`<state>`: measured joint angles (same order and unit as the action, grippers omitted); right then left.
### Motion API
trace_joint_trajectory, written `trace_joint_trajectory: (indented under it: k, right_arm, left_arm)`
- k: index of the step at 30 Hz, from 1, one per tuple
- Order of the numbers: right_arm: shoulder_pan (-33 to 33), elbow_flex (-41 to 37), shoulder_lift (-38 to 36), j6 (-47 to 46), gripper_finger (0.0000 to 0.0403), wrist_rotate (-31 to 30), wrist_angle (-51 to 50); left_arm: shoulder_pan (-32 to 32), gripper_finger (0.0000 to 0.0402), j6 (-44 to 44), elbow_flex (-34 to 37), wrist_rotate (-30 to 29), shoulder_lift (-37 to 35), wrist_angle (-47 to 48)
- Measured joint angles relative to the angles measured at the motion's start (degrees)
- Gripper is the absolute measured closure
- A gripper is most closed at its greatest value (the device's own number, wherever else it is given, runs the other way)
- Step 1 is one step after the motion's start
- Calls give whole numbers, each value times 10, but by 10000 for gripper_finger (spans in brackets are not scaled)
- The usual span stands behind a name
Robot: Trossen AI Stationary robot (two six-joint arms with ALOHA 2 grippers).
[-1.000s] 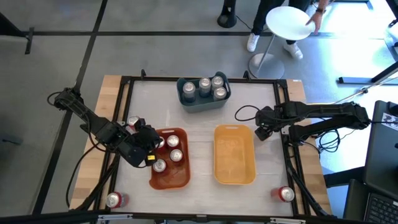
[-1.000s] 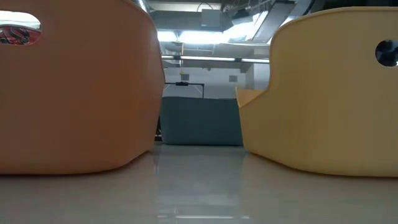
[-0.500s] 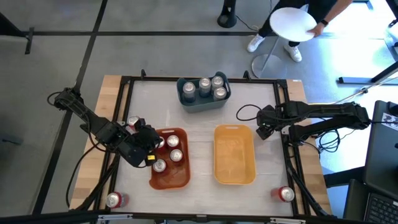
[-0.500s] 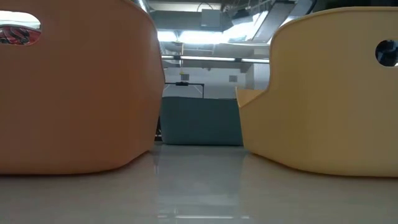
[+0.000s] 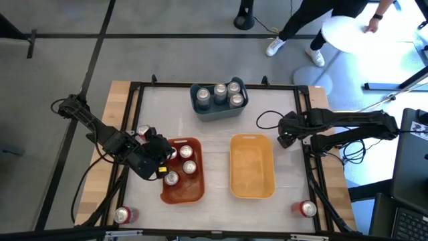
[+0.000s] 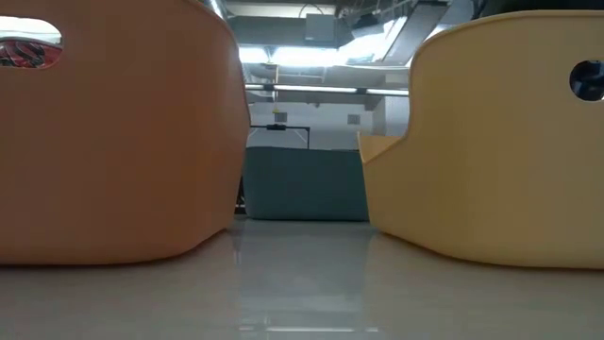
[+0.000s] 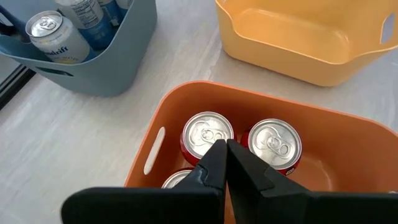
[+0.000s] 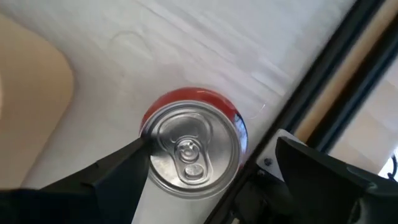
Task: Sort soda cans
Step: Put the top right red soda can into the yellow bin
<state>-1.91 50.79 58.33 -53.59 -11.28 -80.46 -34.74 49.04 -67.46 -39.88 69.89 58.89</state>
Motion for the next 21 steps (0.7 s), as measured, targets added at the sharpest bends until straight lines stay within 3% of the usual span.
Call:
trace_joint_trajectory:
  k: [14, 21]
  right_arm:
    - [0, -1, -30, -31, 59, -22, -39]
    - [0, 37, -31, -27, 59, -7, -36]
  left_arm:
    - [0, 400, 0, 0, 0, 0, 0]
    - [0, 400, 0, 0, 0, 0, 0]
